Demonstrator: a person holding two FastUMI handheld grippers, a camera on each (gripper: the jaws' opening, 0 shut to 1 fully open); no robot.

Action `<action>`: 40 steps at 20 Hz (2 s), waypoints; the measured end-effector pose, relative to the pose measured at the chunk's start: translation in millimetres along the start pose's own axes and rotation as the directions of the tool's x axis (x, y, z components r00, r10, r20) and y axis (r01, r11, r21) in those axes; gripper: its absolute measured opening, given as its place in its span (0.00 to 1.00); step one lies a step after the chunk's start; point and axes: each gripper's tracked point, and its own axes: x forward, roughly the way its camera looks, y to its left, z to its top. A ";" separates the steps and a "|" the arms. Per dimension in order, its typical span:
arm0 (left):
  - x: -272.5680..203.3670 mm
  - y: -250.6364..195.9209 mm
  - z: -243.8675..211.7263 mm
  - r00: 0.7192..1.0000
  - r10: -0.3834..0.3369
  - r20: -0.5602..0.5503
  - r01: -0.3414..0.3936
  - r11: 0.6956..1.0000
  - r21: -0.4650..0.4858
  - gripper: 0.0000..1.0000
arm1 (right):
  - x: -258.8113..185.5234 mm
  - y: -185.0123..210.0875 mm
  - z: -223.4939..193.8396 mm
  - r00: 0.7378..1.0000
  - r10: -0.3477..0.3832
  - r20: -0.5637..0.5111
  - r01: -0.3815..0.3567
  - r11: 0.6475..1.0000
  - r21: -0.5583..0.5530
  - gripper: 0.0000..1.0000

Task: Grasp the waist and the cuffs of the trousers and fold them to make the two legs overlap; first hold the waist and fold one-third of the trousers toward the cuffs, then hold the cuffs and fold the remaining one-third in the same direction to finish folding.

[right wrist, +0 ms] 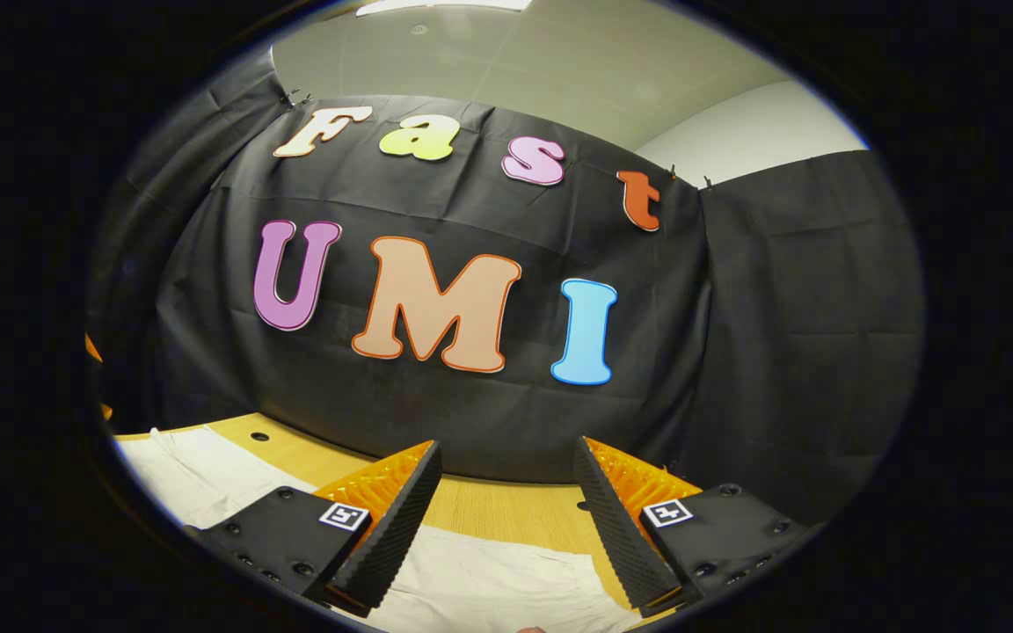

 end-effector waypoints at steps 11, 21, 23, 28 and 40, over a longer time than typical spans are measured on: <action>-15.5 -72.9 -112.1 0.929 -0.284 -0.239 0.351 0.881 0.317 0.97 | -19.2 -0.2 -36.8 0.997 -0.006 -0.077 0.005 1.000 -0.015 0.97; -7.7 -84.6 -165.1 0.843 -0.384 -0.378 0.528 0.726 0.440 0.95 | -37.0 -17.0 -47.3 0.993 -0.049 -0.105 0.043 0.997 -0.057 0.98; -0.2 -83.2 -162.9 0.845 -0.386 -0.370 0.526 0.725 0.444 0.93 | -39.4 -21.9 -49.4 0.992 -0.063 -0.110 0.057 0.997 -0.058 0.98; 24.5 -78.6 -158.6 0.854 -0.384 -0.350 0.515 0.719 0.466 0.92 | -41.7 -27.2 -49.9 0.990 -0.078 -0.117 0.071 0.995 -0.066 0.97; 37.8 -89.9 -160.7 0.833 -0.381 -0.402 0.543 0.706 0.455 0.45 | -37.1 -37.9 -71.3 0.985 -0.045 -0.165 0.015 0.983 -0.184 0.98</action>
